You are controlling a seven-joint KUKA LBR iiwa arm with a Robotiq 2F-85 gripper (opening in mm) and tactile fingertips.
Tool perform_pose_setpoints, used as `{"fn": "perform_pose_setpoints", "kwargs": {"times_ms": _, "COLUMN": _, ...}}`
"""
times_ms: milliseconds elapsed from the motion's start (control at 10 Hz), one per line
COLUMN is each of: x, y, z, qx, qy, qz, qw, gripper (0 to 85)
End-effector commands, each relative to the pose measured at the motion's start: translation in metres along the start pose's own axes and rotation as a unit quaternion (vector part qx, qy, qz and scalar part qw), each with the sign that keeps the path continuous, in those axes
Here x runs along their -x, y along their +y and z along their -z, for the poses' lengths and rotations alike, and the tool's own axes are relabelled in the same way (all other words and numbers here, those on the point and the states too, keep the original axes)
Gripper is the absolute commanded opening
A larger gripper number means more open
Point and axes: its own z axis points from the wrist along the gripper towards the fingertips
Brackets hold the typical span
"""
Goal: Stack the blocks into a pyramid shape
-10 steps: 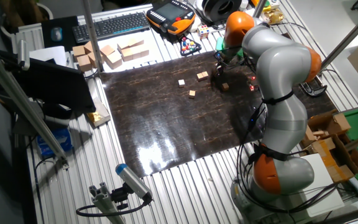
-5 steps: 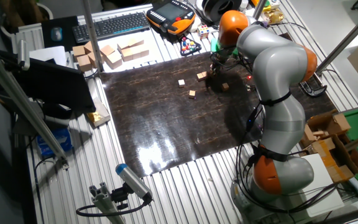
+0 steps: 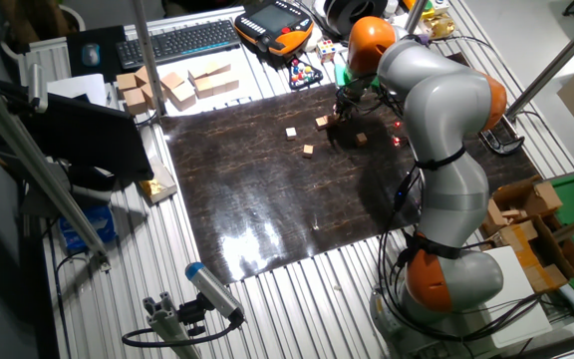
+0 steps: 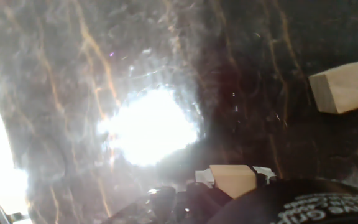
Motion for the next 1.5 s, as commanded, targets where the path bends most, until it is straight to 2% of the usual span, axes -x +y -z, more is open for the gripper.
{"fn": "perform_pose_setpoints", "kwargs": {"times_ms": 0, "x": 0.0007, "y": 0.0001, "z": -0.0005, "qx": -0.001, "qy": 0.000, "qz": 0.027, "qw": 1.000, "gripper": 0.7}}
{"fn": "perform_pose_setpoints", "kwargs": {"times_ms": 300, "x": 0.0020, "y": 0.0018, "z": -0.0021, "qx": 0.004, "qy": -0.004, "qz": 0.061, "qw": 0.998, "gripper": 0.7}}
{"fn": "perform_pose_setpoints", "kwargs": {"times_ms": 500, "x": 0.0011, "y": 0.0022, "z": -0.0036, "qx": 0.004, "qy": 0.002, "qz": 0.066, "qw": 0.998, "gripper": 0.7}}
{"fn": "perform_pose_setpoints", "kwargs": {"times_ms": 900, "x": 0.0002, "y": 0.0025, "z": -0.0039, "qx": 0.004, "qy": 0.002, "qz": 0.089, "qw": 0.996, "gripper": 0.7}}
{"fn": "perform_pose_setpoints", "kwargs": {"times_ms": 1400, "x": -0.0011, "y": 0.0034, "z": -0.0052, "qx": 0.004, "qy": -0.004, "qz": 0.103, "qw": 0.995, "gripper": 0.7}}
